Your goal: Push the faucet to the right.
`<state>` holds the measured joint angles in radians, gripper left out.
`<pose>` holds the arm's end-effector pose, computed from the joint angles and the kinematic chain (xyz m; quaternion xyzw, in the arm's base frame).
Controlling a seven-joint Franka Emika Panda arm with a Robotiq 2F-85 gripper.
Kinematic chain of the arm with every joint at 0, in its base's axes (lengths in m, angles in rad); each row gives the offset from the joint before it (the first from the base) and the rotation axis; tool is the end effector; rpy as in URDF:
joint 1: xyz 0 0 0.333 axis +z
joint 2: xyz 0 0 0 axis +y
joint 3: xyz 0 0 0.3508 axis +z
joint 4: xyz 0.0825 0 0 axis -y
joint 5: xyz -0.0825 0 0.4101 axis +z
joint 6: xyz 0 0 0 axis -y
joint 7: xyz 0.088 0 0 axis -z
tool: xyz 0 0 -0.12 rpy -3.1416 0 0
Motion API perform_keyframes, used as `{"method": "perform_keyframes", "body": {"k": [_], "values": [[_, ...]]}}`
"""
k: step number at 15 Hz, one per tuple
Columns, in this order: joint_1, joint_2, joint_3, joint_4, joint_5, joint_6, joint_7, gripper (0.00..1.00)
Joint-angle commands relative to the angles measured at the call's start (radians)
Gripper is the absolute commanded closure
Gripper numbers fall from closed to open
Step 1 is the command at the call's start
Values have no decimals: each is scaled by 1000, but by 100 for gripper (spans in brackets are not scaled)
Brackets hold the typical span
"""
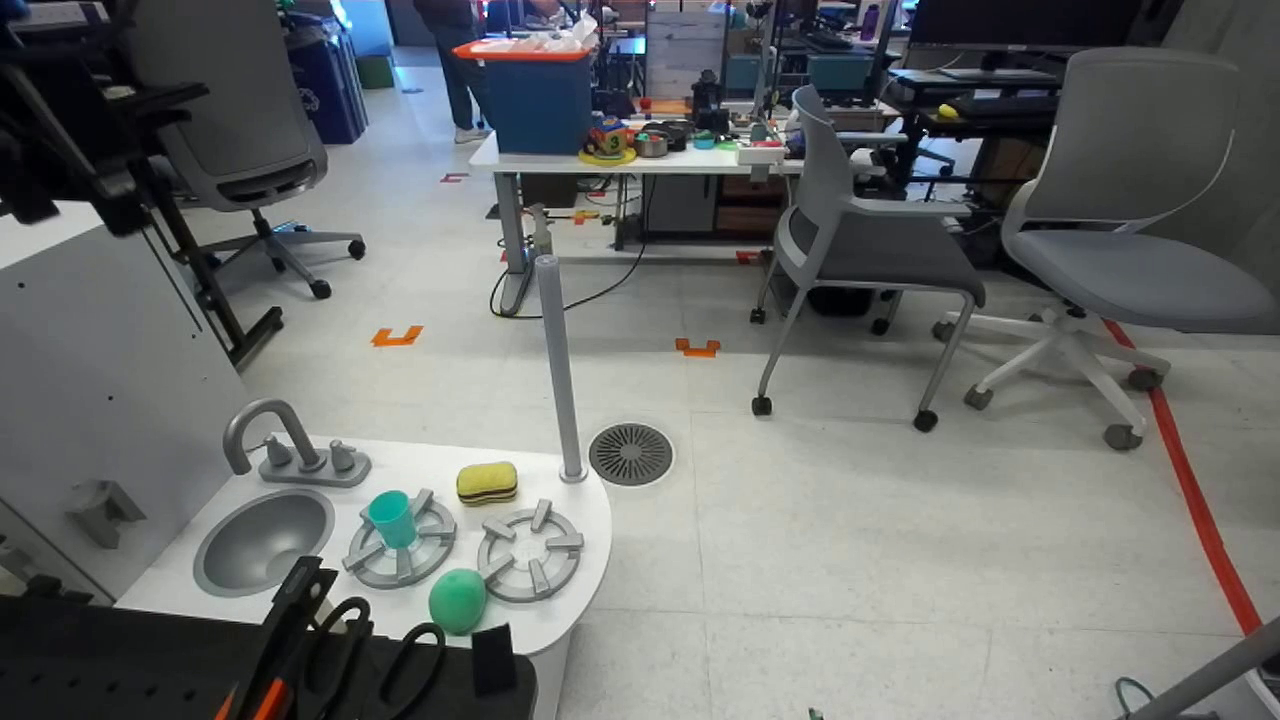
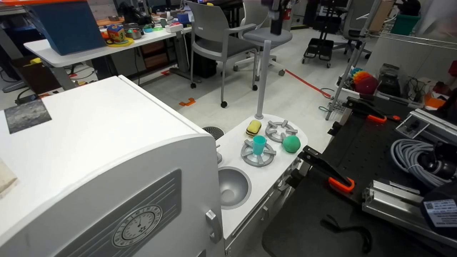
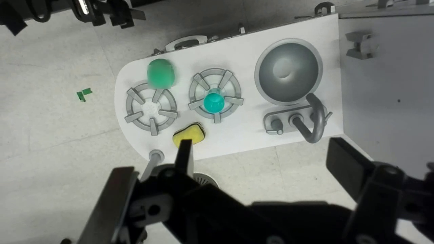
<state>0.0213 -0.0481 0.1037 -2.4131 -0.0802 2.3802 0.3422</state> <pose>0.4979 0.0610 0.3339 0.9963 -0.0797 0.0142 0.0278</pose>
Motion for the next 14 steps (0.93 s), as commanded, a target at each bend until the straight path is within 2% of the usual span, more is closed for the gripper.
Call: {"method": "perform_keyframes", "body": {"k": [1,8,14], "values": [[23,261,-12,155,3,61,72,0],[156,731,-83,453,-16,261,84,0],[272,972,-118,600,-11,378,17,0]]}}
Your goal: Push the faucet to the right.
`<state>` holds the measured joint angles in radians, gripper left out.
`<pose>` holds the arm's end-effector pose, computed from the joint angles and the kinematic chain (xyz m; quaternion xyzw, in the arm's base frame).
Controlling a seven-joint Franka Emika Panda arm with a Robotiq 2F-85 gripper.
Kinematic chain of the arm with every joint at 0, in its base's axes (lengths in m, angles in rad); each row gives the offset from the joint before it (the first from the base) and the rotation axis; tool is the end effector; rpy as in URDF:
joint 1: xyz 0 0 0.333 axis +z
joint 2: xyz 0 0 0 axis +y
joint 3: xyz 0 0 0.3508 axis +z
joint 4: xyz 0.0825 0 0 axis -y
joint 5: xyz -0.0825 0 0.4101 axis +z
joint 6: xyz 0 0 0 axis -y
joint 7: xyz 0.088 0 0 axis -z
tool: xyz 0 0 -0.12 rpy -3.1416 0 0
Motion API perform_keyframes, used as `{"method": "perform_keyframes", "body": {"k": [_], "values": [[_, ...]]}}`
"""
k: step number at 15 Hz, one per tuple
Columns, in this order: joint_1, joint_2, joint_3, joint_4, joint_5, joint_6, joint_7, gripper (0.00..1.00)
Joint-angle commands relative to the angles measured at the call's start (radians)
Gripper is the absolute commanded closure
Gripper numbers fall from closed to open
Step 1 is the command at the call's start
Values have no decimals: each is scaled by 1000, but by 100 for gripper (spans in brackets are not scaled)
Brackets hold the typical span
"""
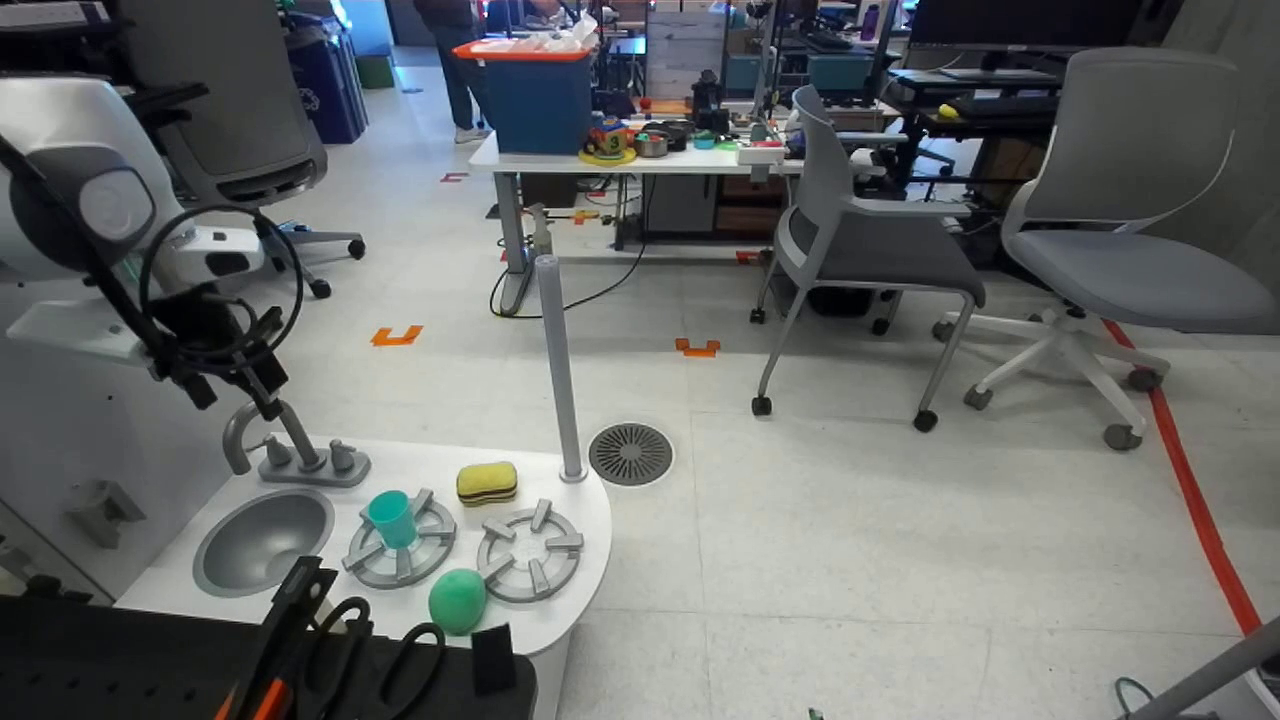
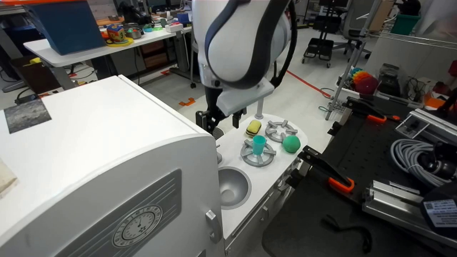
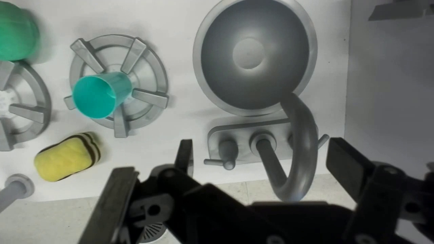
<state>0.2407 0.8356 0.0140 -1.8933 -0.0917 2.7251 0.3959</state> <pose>0.6215 0.1649 0.0442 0.9994 -0.0309 0.0026 0.0131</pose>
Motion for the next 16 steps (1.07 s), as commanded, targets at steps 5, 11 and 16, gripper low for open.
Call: {"method": "perform_keyframes", "body": {"k": [5,11,16], "values": [[114,197,-72,161,-5,60,-61,0],[119,247,-81,214,13,61,-81,0],[79,240,-105,224,47,28,-65,0]]}}
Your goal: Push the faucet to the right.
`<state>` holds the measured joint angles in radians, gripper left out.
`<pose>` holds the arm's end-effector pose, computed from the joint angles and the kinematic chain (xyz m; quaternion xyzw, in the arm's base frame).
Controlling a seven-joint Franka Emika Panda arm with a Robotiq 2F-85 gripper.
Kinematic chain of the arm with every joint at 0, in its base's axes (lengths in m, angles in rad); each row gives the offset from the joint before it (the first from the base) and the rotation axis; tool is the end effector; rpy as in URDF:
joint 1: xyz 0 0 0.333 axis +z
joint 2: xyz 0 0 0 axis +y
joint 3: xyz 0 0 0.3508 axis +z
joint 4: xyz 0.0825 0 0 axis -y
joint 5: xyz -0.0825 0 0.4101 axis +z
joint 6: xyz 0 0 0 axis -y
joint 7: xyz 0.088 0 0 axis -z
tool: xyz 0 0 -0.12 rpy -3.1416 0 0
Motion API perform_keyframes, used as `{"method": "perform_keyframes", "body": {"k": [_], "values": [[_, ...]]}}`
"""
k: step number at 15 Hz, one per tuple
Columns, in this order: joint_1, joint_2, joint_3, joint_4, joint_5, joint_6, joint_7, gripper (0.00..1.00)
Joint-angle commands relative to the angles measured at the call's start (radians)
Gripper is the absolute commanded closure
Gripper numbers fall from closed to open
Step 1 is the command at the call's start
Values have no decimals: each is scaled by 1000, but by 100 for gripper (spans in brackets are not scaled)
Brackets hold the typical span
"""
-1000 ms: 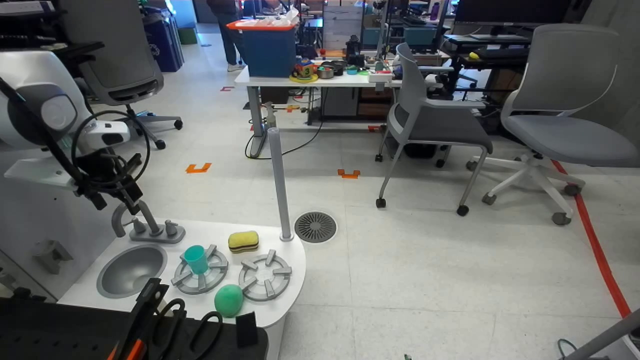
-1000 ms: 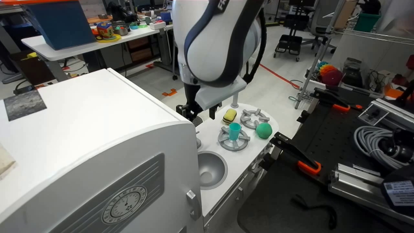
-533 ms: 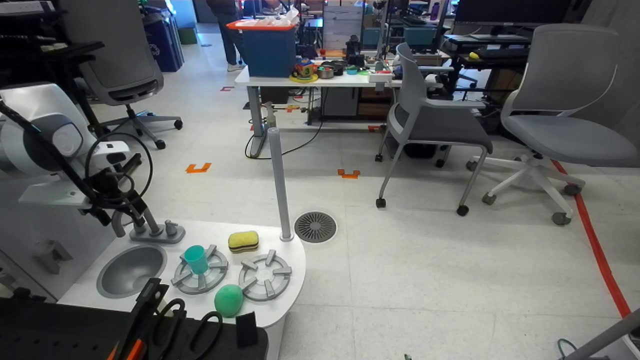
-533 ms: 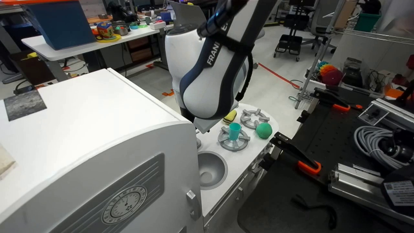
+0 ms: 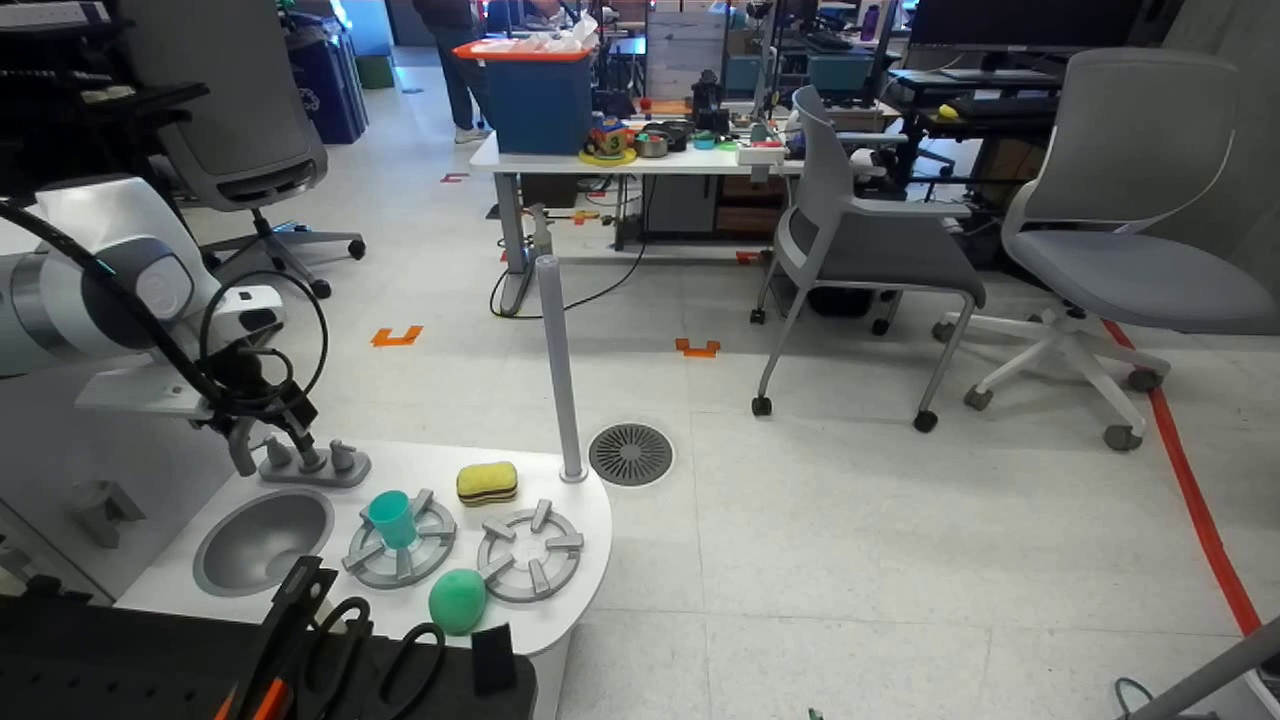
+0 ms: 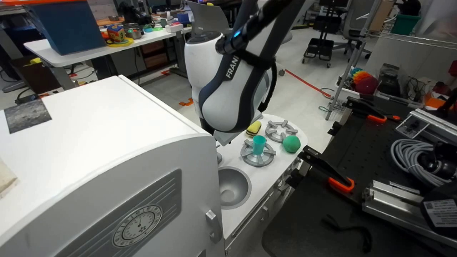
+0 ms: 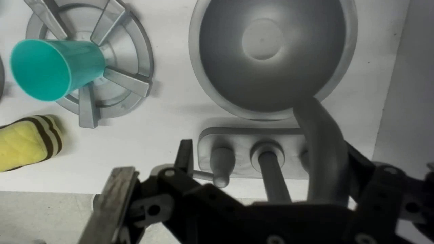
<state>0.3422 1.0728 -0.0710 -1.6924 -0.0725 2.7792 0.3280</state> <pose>0.6399 0.1823 -0.0405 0.9987 0.0241 0.0200 0.0400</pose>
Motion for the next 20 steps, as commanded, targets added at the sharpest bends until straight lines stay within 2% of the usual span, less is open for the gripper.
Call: {"method": "perform_keyframes", "body": {"k": [1,6,12,16,17,20], "values": [[-35,0,-30,23,39,-33,8,0],[-89,-3,-62,35,110,-133,71,0],[-143,-27,-137,91,113,-263,158,0],[-183,-157,-76,55,133,-589,89,0],[-182,-70,-98,104,91,-481,130,0],[-182,-88,-92,102,88,-504,131,0]]}}
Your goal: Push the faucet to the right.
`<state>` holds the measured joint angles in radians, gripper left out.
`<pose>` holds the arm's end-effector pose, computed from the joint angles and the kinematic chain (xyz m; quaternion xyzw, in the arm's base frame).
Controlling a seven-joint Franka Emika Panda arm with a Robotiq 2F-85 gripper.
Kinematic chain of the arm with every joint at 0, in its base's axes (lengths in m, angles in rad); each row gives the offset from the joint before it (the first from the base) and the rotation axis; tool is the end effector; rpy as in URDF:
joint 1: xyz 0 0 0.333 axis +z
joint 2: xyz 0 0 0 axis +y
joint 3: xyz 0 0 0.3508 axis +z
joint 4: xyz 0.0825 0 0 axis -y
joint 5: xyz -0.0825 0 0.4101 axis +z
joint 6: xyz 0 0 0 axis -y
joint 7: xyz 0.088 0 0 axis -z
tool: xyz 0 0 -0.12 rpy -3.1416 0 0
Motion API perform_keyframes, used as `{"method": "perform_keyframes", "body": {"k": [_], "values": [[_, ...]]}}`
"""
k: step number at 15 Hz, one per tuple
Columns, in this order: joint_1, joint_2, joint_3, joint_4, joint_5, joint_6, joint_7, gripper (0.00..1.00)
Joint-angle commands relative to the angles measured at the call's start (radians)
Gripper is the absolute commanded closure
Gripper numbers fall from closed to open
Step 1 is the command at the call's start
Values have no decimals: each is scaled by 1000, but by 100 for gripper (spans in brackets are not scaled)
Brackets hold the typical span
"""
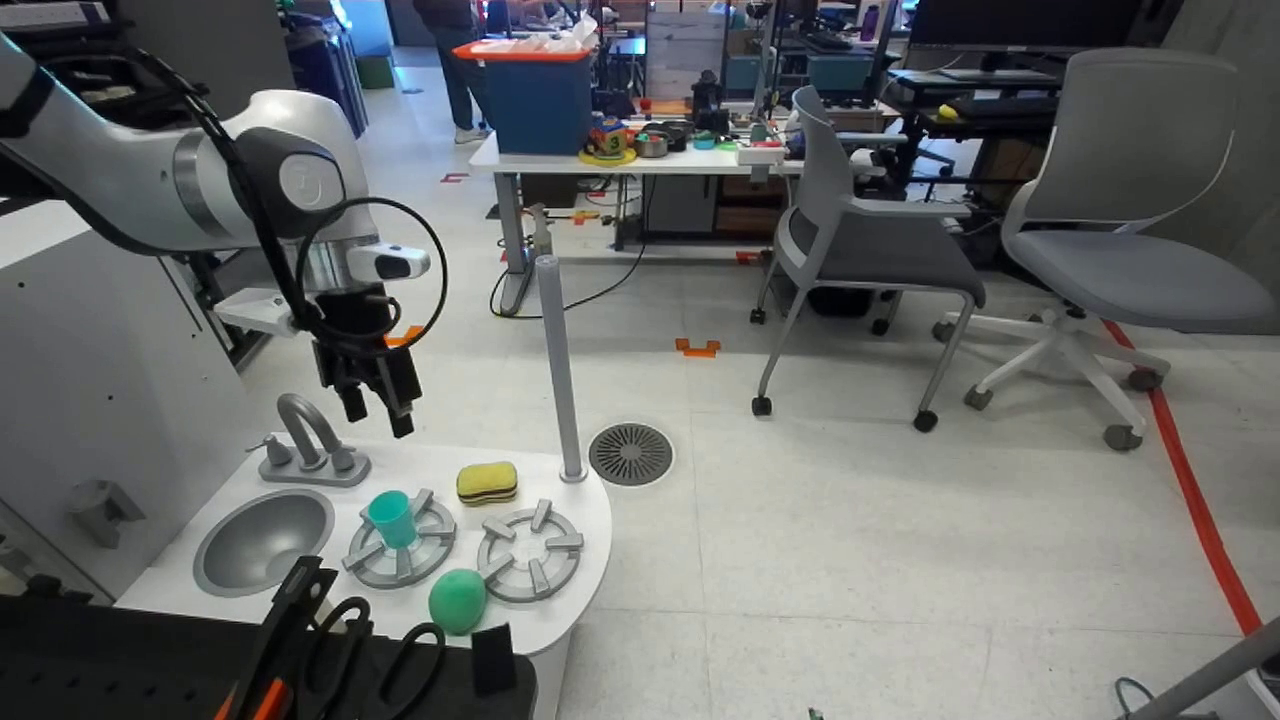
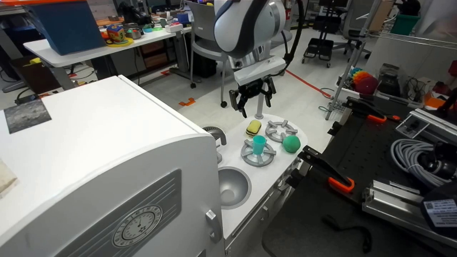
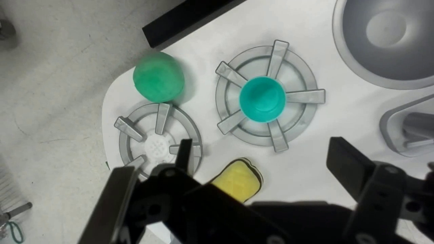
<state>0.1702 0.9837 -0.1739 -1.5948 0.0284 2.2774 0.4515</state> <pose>0.6785 0.0055 0.0231 0.9656 -0.2065 -0.1243 0.0977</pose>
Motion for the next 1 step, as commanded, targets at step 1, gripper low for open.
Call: {"method": "perform_keyframes", "body": {"k": [1], "values": [[-12,8,11,5,-13,-1,7,0]]}}
